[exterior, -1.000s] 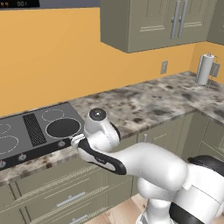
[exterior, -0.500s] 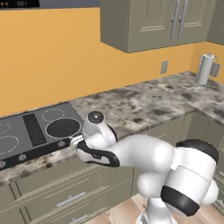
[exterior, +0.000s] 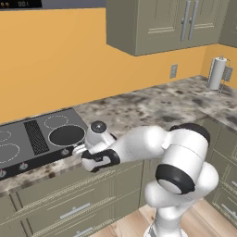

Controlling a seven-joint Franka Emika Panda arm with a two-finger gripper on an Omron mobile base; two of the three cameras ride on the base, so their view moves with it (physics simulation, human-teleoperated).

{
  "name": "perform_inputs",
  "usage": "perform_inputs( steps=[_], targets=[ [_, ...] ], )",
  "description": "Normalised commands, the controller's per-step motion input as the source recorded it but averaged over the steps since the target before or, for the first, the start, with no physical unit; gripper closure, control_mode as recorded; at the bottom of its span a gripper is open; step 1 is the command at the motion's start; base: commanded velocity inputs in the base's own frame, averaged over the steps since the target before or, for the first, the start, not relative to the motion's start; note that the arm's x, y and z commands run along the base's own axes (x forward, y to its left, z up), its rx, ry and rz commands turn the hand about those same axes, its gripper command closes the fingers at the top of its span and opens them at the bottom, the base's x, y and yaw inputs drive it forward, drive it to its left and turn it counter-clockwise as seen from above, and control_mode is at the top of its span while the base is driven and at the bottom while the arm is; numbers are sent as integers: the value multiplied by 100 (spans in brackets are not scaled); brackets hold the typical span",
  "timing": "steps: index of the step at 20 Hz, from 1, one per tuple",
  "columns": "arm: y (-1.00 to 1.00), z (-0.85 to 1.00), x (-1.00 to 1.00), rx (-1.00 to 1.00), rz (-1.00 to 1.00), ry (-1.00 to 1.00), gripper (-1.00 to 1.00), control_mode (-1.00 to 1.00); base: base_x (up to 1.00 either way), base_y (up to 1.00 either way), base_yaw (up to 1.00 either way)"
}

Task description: Move the pot and pan from the stove into the sink.

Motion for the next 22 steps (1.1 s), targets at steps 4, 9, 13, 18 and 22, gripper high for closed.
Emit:
perform_inputs(
  steps=[4, 9, 13, 18, 22],
  targets=[
    [18, -24, 40, 0, 0, 0, -100, -100, 0, 0, 0],
    [3, -3, 5, 0, 0, 0, -100, -100, 0, 0, 0],
    [30, -13, 9, 0, -1, 3, -100, -100, 0, 0, 0],
    [6, -1, 1, 0, 0, 0, -100, -100, 0, 0, 0],
    [0, -12, 4, -2, 0, 0, -100, -100, 0, 0, 0]
  ],
)
